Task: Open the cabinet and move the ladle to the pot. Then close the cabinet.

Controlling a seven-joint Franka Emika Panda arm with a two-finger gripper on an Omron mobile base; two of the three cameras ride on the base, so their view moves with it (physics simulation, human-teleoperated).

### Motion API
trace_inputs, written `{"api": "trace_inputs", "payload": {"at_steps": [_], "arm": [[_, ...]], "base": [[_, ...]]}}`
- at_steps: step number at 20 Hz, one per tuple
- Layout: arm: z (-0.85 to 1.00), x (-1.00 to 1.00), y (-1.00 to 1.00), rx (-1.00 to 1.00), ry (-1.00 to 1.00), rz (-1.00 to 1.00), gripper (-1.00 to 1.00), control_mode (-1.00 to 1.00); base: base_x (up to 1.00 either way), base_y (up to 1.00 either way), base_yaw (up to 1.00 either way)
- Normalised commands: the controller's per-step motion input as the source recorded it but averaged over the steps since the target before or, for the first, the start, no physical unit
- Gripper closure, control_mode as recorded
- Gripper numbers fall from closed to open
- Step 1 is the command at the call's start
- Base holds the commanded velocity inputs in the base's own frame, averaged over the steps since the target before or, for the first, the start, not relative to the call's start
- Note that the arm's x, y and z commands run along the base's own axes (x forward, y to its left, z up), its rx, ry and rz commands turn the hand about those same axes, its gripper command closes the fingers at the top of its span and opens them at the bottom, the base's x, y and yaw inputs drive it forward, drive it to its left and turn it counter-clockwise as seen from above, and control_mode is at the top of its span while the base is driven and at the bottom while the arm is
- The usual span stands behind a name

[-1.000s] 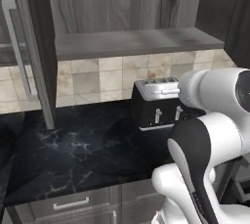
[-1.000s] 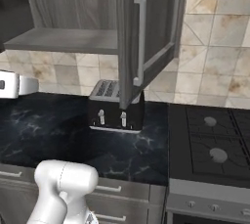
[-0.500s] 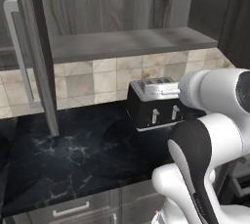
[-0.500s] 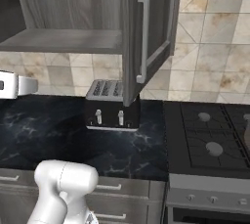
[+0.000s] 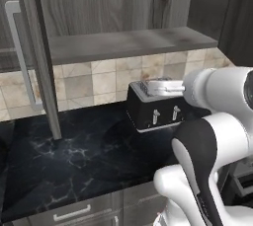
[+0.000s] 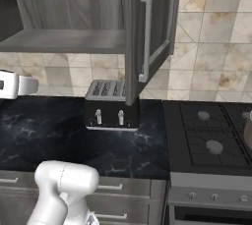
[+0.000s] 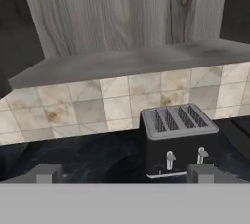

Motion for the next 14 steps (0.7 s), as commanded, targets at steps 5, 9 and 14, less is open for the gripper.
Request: {"api": "trace_inputs", "payload": {"at_steps": [5,9,14], "arm": [[0.69,-0.34,-0.16,0.09,-0.03,-0.02,-1.0,-1.0],[0.52,-0.22,-0.07,0.07,-0.02,-0.01,-1.0,-1.0],[0.38,-0.27,-0.07,0.05,-0.04,-0.02,-1.0,-1.0]], "base": [[0.0,0.0,0.0],[0.0,0.0,0.0],[0.0,0.0,0.0]]}}
